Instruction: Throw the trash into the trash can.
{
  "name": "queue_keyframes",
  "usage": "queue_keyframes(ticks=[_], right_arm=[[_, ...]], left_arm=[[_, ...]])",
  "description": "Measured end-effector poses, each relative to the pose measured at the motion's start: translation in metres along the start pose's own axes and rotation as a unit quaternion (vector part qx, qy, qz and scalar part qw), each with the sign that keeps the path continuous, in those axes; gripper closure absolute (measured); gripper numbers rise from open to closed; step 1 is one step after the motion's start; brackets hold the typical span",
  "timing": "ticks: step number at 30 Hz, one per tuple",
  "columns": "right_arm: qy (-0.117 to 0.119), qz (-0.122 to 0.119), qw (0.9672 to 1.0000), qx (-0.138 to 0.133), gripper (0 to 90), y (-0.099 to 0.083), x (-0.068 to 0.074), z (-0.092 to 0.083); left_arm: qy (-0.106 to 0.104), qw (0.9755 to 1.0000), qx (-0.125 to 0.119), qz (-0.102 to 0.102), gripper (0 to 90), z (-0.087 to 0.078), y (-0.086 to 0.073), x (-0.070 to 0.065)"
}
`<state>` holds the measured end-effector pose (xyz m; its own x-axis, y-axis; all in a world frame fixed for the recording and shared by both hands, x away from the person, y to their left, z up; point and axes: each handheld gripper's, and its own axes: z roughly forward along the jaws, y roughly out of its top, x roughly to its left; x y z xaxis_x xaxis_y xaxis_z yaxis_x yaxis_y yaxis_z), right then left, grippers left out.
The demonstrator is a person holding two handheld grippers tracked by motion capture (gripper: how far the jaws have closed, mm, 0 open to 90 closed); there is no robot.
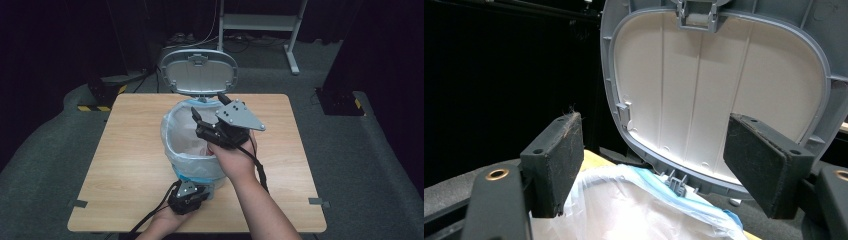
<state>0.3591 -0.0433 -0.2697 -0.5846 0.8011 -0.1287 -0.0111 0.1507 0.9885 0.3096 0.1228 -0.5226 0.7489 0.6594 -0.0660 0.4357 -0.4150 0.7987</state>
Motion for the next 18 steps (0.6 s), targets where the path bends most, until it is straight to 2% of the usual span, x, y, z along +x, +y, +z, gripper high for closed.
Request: queue_keyframes(ticks=[9, 18], right_arm=[[0.000, -0.007, 0.9999, 0.012, 24.6, -0.004, -0.004, -0.001], [-0.014, -0.005, 0.9997, 0.020, 25.7, -0.015, -0.023, -0.014]], left_arm=[[0.000, 1.0000, 0.000, 0.000, 69.6, 0.000, 0.000, 0.000], [0.002, 1.0000, 0.000, 0.000, 69.4, 0.000, 0.000, 0.000]])
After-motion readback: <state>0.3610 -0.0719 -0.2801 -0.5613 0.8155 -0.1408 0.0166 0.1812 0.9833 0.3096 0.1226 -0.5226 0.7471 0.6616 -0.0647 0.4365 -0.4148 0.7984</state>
